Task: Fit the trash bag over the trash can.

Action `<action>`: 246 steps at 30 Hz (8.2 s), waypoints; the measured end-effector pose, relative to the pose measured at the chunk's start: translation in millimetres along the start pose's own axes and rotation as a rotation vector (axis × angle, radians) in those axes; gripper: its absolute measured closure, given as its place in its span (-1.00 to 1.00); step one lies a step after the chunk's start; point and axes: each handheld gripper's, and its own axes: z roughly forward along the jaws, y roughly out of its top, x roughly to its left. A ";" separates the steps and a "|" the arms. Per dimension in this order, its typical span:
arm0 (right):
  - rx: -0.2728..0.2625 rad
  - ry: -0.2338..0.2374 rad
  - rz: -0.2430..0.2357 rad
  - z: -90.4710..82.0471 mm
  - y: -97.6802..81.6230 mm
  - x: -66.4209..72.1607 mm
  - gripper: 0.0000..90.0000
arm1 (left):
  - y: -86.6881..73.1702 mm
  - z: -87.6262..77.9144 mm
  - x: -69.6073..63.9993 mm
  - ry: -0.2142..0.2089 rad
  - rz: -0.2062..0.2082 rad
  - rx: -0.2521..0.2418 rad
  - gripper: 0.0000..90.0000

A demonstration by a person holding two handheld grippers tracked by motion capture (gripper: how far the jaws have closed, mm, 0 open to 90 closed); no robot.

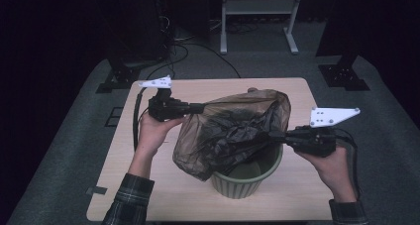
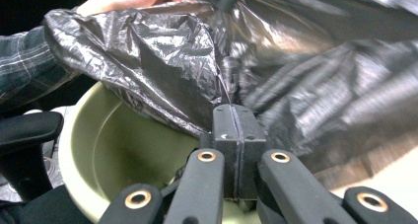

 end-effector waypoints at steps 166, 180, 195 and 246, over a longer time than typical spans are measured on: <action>-0.036 -0.313 0.260 -36.7 -75.2 -69.7 0.28 | -82.9 -11.7 6.0 0.138 -0.074 -0.005 -0.14; -0.112 -0.105 0.162 -36.0 -33.9 -36.1 0.09 | -76.0 -34.6 -50.3 0.043 0.020 -0.101 -0.32; -0.071 -0.032 0.165 -15.3 -31.9 -34.1 0.63 | -81.9 -24.1 -60.0 -0.074 0.052 -0.105 -0.38; -0.085 -0.039 0.135 -58.1 -75.4 19.7 1.00 | -102.1 -20.3 -80.7 -0.173 0.147 0.034 0.94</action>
